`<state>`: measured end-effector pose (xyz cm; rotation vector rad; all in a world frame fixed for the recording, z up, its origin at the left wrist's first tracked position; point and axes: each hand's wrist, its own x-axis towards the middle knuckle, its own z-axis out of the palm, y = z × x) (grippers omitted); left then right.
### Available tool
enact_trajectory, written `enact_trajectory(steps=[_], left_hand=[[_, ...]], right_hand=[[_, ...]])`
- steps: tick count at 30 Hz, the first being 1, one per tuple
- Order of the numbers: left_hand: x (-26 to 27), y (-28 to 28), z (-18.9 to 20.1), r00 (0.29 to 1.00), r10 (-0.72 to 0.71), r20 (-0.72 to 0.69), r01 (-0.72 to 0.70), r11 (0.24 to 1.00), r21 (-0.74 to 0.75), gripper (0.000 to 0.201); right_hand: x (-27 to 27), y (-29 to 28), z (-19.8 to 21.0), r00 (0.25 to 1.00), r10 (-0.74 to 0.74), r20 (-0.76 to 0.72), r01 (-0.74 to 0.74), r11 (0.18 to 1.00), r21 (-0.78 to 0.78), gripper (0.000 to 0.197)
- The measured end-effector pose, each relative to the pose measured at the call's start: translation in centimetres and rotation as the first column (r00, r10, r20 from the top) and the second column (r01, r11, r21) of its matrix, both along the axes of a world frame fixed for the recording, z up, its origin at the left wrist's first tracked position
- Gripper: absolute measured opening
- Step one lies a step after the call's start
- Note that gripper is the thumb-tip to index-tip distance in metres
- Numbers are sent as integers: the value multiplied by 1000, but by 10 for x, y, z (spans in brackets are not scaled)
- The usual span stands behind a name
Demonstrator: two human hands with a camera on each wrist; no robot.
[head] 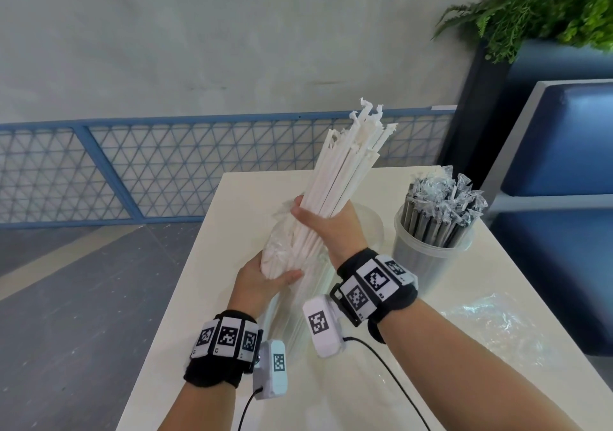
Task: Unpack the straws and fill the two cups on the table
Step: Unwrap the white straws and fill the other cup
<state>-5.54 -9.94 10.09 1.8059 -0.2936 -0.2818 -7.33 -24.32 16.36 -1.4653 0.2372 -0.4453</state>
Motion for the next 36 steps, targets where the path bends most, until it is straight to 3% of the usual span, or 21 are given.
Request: enact_trajectory(steps=[6, 11, 15, 19, 23, 28, 36], left_hand=[[-2, 3, 1, 999, -16, 29, 16, 1000, 15, 31], [2, 5, -2, 999, 32, 43, -33, 999, 23, 25], [6, 7, -3, 998, 40, 50, -41, 999, 26, 22], [10, 6, -5, 994, 84, 71, -87, 996, 35, 23], [11, 7, -7, 992, 106, 65, -109, 993, 41, 20], [11, 9, -5, 992, 114, 51, -115, 993, 23, 20], [9, 8, -1, 991, 132, 38, -132, 991, 12, 18]], right_hand=[[6, 5, -4, 994, -89, -66, 96, 989, 113, 51], [12, -3, 16, 993, -117, -13, 117, 981, 152, 35], [16, -8, 25, 988, -154, 25, 149, 977, 151, 54], [17, -14, 30, 991, -127, 52, 116, 977, 182, 25], [18, -18, 35, 991, -124, 50, 110, 969, 220, 15], [23, -26, 42, 989, -134, 69, 115, 967, 228, 17], [26, -11, 15, 996, -42, -77, 60, 967, 249, 7]])
